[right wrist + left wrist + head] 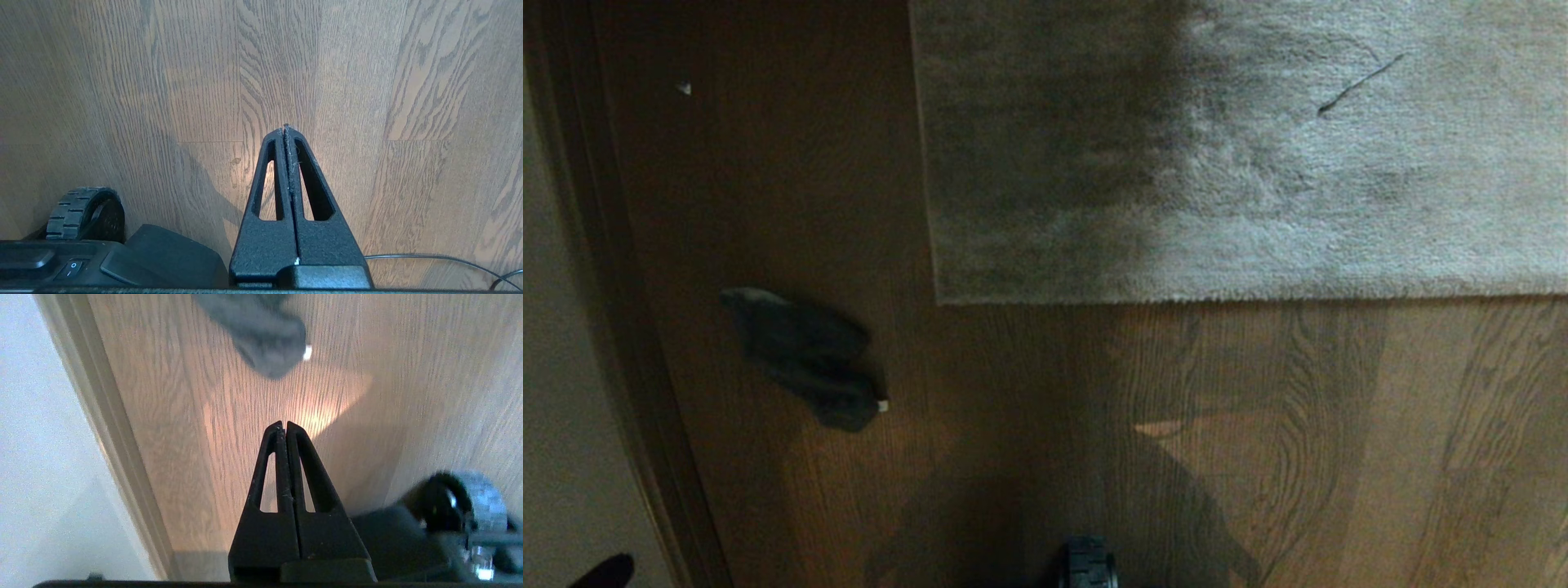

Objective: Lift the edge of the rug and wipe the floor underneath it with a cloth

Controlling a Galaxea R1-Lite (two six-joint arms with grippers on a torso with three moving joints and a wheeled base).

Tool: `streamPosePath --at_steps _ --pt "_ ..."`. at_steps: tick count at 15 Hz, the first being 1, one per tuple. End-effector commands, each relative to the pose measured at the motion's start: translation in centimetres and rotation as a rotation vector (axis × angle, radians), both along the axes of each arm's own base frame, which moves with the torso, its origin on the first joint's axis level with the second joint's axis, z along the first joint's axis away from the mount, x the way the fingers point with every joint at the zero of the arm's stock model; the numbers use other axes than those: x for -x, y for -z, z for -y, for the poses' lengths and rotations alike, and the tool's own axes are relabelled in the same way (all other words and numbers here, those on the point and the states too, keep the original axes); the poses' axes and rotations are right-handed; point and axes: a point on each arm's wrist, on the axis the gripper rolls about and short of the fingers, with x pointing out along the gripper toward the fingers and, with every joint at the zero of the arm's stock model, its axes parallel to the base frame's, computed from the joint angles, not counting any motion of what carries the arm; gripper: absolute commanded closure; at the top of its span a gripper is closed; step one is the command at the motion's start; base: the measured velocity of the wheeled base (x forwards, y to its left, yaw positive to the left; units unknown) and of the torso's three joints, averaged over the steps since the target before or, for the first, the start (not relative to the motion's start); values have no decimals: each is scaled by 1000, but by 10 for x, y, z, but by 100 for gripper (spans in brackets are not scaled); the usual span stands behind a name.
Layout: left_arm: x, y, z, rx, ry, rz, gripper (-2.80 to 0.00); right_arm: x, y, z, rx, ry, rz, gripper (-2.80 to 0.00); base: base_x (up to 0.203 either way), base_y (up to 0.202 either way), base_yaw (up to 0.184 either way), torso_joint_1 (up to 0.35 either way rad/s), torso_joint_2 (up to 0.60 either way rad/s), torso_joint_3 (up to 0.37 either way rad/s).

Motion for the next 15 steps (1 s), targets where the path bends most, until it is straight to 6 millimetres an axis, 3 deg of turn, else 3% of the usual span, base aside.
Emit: streamPosePath --at_steps 1,6,15 --pt "21 9 1 -7 20 93 0 0 0 0 1 0 -1 0 0 0 0 0 0 0" --pt "44 29 0 -19 15 175 0 0 0 0 1 0 0 0 0 0 0 0 0 0" --pt "44 29 0 -16 15 183 0 0 0 0 1 2 -1 0 0 0 0 0 0 0"
